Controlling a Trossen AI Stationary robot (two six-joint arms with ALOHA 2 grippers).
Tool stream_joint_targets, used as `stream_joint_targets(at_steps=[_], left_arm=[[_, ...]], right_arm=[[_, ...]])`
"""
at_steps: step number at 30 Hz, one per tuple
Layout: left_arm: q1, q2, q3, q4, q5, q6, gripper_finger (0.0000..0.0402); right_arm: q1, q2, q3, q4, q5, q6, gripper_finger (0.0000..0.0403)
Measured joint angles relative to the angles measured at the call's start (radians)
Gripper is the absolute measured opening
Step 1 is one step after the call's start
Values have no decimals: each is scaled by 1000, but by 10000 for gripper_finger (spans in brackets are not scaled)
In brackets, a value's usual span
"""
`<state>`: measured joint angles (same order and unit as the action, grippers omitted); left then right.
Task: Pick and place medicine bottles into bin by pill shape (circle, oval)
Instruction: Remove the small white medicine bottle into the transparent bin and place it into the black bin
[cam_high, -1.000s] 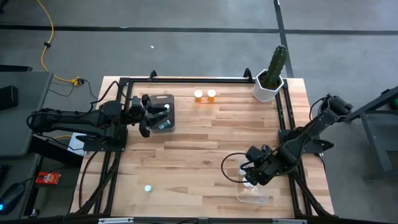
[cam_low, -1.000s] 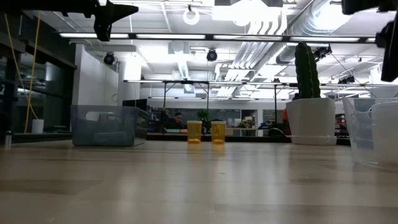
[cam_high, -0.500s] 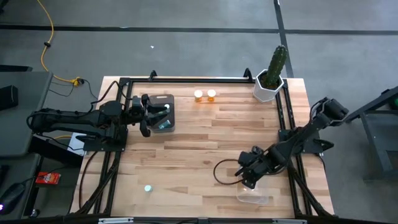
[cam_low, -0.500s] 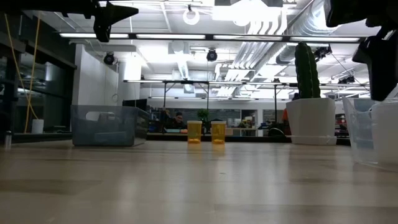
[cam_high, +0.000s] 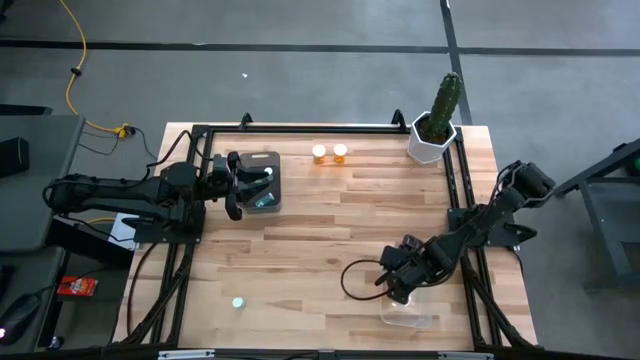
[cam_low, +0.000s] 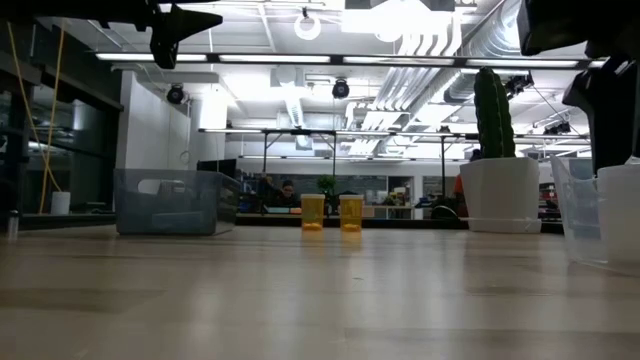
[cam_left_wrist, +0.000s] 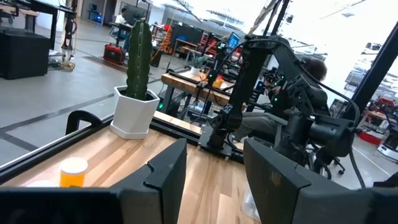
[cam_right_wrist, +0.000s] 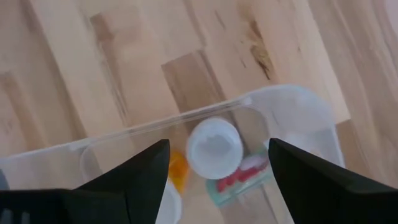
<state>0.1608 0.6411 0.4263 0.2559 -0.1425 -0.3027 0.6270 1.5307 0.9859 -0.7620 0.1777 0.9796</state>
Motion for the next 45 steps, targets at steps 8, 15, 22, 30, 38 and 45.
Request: stream_joint_targets(at_steps=[8, 15, 22, 30, 38, 45], left_arm=[[0, 0, 0, -2, 0, 0, 149], [0, 0, 0, -3, 0, 0, 149], [0, 0, 0, -5, 0, 0, 149], [0, 0, 0, -5, 0, 0, 149], [0, 0, 0, -5, 1, 0, 149], [0, 0, 0, -5, 3, 0, 149]], right_arm=[[-12, 47, 0, 6, -18, -21, 228], [-11, 82, -1, 42, -15, -10, 206], [-12, 79, -1, 45, 0, 8, 158], [-12, 44, 47, -45, -85, -59, 106], [-57, -144, 151, -200, -21, -91, 110], [-269, -156, 180, -112, 152, -321, 106]])
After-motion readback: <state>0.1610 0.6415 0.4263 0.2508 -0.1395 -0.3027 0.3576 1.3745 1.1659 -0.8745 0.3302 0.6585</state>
